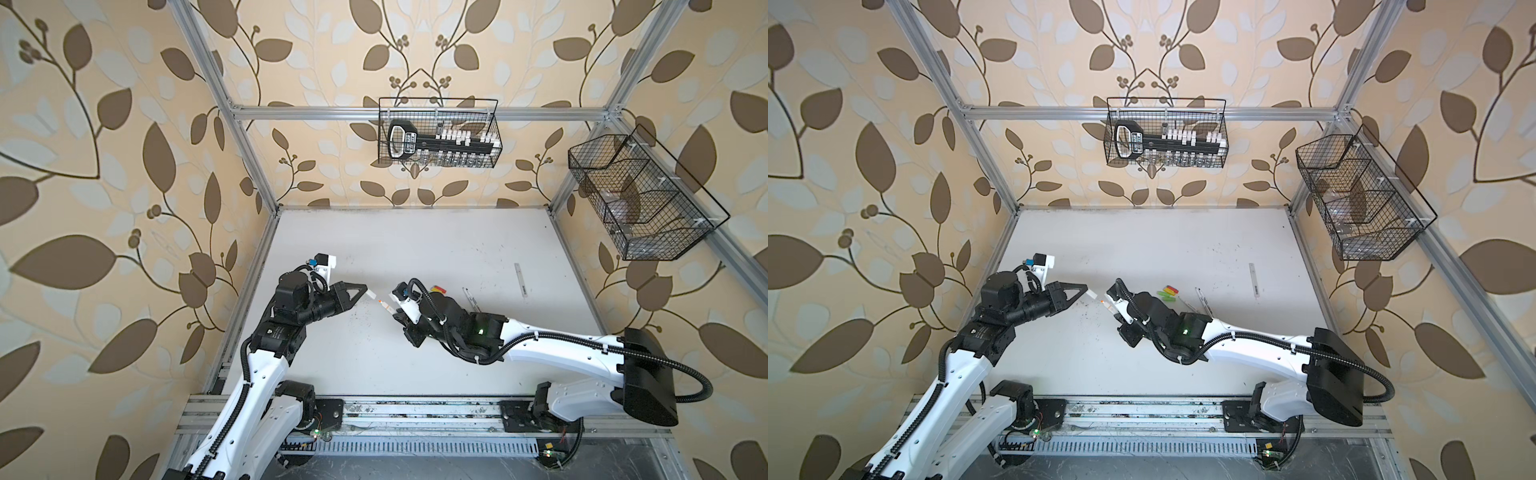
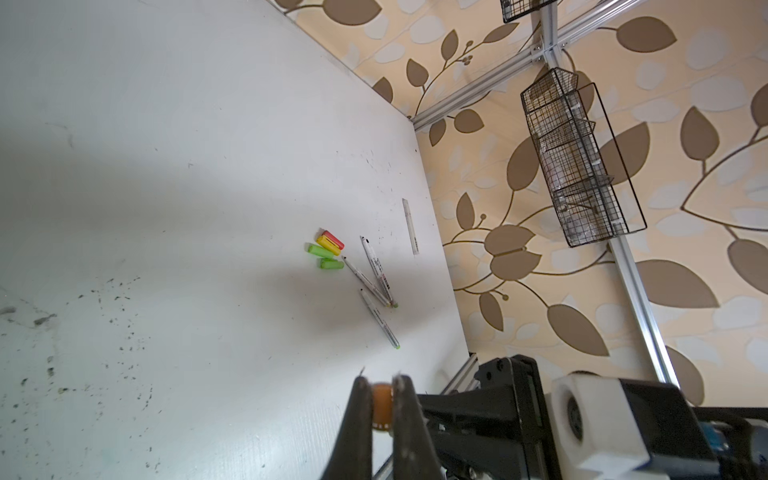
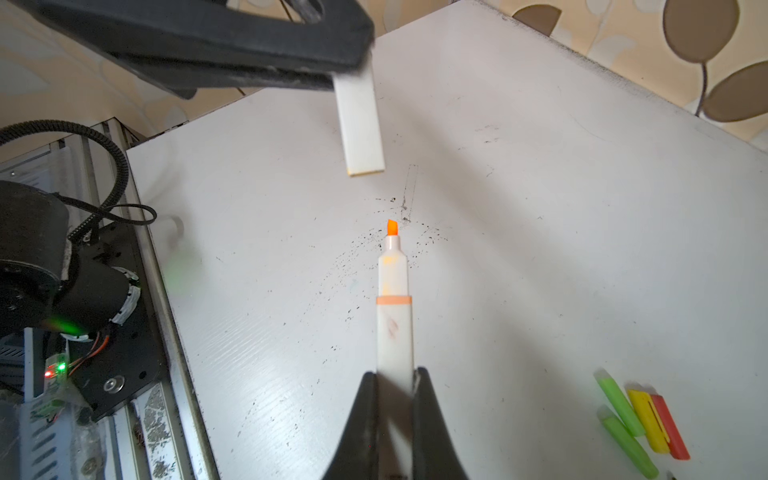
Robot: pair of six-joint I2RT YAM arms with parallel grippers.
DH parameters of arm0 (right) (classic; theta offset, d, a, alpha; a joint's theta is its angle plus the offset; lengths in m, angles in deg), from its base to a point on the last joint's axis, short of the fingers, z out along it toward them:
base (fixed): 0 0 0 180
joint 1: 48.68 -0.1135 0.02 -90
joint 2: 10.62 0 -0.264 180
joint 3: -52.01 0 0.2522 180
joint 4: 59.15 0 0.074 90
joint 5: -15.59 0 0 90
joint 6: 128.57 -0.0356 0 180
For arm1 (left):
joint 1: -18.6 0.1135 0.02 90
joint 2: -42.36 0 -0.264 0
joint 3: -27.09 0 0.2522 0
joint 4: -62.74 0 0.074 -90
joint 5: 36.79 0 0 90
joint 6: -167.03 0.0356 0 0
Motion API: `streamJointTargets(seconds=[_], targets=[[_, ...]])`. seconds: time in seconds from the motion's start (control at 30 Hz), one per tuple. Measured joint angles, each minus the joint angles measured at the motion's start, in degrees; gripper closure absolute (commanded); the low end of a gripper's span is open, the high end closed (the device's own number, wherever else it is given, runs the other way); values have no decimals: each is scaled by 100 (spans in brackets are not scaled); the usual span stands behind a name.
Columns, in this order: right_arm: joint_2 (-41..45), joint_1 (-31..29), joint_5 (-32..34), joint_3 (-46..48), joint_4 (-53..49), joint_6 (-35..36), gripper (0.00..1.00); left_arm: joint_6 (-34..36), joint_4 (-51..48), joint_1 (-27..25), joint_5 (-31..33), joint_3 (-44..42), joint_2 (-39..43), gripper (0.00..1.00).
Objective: Insert the pens into the pen caps
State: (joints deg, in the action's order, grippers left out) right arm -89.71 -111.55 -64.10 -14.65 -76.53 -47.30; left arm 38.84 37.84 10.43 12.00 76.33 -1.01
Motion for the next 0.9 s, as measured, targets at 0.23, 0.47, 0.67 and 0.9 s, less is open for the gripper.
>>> streamJointTargets(seconds=[0.23, 0.47, 0.67, 0.9], targets=[[7, -9, 24, 0, 111, 2, 90, -87, 72, 0, -229, -20, -153, 100], [11, -11, 63, 0, 129, 2, 90, -94, 129, 2, -232, -35, -179, 100], [50, -13, 83, 0, 120, 2, 90, -111, 238, 39, -234, -111, -214, 100], [50, -13, 87, 0, 127, 2, 90, -120, 282, 76, -249, -114, -214, 100]])
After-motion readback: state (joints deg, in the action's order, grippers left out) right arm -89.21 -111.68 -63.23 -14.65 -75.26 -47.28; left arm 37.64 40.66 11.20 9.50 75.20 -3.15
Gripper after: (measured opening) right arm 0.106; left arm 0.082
